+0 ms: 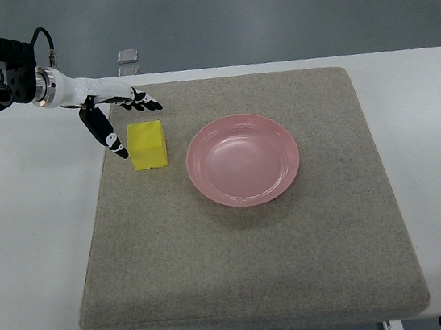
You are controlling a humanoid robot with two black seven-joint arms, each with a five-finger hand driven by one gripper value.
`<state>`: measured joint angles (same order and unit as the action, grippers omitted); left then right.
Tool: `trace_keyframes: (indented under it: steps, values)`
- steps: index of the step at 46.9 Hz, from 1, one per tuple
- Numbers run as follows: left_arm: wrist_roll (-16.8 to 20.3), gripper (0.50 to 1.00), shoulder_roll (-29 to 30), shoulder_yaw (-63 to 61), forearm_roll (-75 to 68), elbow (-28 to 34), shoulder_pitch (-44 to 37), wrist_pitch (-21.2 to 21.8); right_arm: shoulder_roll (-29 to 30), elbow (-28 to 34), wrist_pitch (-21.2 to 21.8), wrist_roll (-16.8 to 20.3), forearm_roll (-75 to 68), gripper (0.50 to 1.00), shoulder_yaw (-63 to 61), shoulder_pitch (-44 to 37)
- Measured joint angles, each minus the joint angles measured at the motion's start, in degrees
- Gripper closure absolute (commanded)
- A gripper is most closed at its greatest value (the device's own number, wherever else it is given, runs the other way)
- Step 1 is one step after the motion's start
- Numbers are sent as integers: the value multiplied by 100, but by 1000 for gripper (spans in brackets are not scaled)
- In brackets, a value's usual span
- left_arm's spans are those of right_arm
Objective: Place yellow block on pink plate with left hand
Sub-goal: 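Swing the left hand over the yellow cube, fingers pointing down, then close the left hand fingers around the yellow cube and lift it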
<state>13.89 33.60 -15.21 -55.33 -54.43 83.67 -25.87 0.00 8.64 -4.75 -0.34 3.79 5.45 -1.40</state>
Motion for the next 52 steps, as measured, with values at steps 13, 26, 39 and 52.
trace_keyframes:
  steps: [13,26,39,52]
  values:
    - [0,519,-100,8,83,3,-167,111,0,3,0,0,0,576,0,0]
    - [13,514,-205,9,63,32,-263,294,0,4,0,-1,0,576,0,0]
    - [18,549,-282,6,58,131,-345,305,0,3,0,0,-2,576,0,0]
    - [18,630,-319,2,8,137,-423,535,0,2,0,-1,-2,576,0,0]
